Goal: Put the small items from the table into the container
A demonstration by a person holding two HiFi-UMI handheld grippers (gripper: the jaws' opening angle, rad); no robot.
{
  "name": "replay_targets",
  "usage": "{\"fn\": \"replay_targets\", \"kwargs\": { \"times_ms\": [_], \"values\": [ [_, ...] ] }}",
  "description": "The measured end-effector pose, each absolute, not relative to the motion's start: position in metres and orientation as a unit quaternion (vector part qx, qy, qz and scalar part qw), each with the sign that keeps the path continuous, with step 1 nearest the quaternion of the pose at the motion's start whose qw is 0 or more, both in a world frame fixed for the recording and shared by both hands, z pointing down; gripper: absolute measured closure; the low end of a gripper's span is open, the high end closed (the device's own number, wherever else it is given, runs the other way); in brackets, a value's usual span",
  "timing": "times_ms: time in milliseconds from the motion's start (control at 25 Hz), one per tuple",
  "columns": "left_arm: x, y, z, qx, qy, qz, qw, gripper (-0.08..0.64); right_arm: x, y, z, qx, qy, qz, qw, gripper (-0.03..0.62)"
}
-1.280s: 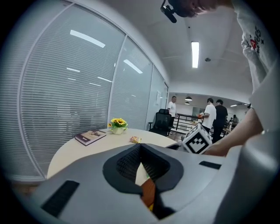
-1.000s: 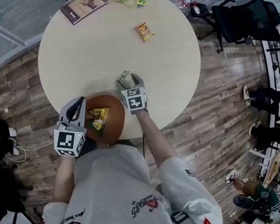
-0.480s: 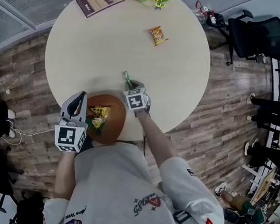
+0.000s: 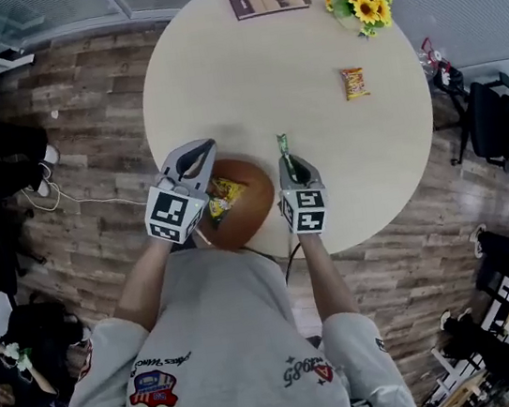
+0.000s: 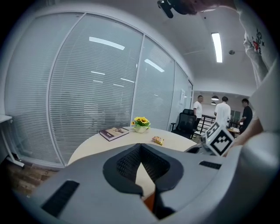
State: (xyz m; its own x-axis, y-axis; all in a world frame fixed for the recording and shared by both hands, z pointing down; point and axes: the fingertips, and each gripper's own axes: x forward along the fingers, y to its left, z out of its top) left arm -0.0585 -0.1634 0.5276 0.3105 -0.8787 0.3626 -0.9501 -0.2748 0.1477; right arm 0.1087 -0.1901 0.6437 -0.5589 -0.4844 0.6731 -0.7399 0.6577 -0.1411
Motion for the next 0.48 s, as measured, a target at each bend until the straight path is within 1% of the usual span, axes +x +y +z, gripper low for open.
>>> {"fn": "replay_targets", "kwargs": {
  "times_ms": [120, 200, 320, 480],
  "values": [
    [-0.067, -0.163, 0.527, 0.788, -0.582, 0.102, 0.170, 0.557, 0.082, -0.153, 0.619, 0.317, -0.883, 0.200, 0.283, 0.554],
    [-0.071, -0.162, 0.526, 0.786, -0.585, 0.102, 0.170, 0.557, 0.063, -0.124, 0.616, 0.281, -0.897, 0.190, 0.284, 0.554],
    [-0.071, -0.159, 0.526, 0.787, -0.584, 0.104, 0.168, 0.557, 0.045, -0.083, 0.636, 0.238, -0.902, 0.176, 0.314, 0.554],
    [-0.069, -0.155, 0.521, 0.795, -0.576, 0.092, 0.165, 0.557, 0.040, -0.054, 0.663, 0.215, -0.895, 0.178, 0.348, 0.552]
  ]
}}
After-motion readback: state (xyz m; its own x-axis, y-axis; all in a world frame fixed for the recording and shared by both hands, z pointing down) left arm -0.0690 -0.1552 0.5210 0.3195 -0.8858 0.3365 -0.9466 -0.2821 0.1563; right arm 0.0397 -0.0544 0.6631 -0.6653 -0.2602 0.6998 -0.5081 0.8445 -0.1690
